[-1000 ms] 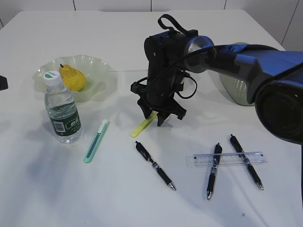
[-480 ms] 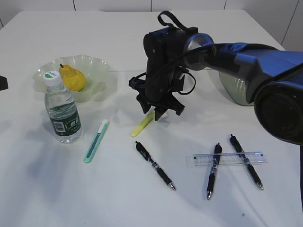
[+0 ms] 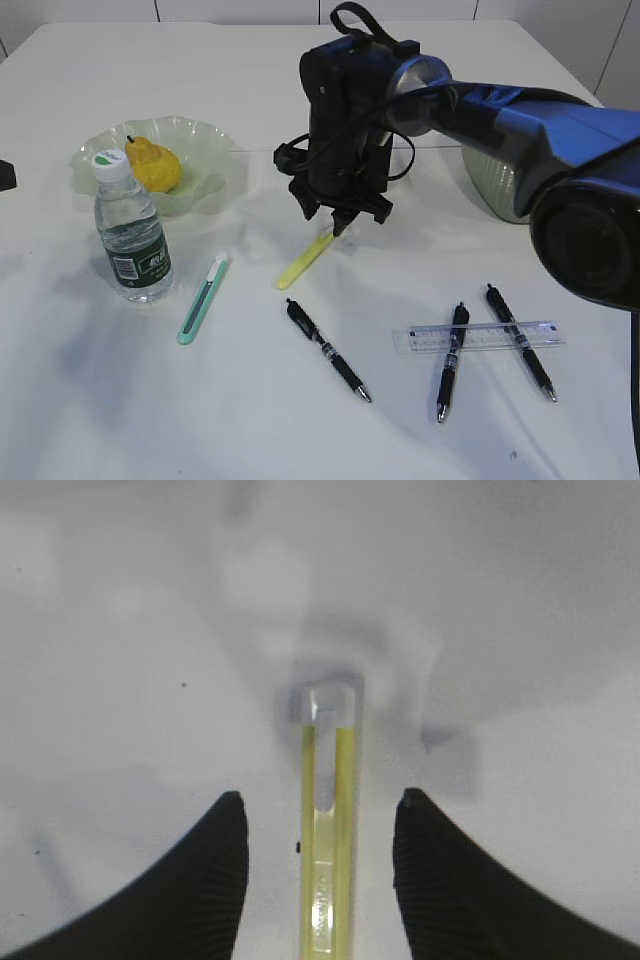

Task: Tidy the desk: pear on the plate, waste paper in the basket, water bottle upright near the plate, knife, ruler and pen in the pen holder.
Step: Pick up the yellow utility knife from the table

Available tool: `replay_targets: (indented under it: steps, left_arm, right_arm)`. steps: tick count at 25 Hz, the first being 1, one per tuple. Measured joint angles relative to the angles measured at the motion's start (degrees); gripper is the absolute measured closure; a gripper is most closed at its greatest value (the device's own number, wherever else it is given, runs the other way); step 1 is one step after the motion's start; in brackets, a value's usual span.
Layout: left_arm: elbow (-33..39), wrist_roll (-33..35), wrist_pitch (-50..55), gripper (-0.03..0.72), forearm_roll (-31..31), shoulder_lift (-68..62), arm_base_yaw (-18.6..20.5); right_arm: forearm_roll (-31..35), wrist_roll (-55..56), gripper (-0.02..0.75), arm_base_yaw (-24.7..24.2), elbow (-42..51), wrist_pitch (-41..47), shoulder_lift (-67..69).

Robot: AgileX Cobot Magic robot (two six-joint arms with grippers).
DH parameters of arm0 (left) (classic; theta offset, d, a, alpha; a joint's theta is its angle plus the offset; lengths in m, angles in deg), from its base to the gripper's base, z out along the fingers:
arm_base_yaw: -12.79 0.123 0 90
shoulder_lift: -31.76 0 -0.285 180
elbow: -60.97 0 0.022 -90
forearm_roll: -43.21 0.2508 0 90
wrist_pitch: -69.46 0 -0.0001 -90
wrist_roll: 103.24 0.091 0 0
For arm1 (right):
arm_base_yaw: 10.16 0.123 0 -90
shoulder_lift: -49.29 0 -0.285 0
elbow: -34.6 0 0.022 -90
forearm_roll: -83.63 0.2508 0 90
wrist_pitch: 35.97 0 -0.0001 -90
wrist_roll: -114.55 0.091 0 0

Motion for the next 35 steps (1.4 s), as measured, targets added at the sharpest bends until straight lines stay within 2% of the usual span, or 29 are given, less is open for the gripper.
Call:
replay_targets:
  steps: [35]
  left_arm:
    - [0.0,0.0,0.0,0.151,0.0,0.0,0.0]
  right_arm:
    - [-0.91,0.0,0.374,0.0,0.0,0.15,1.1]
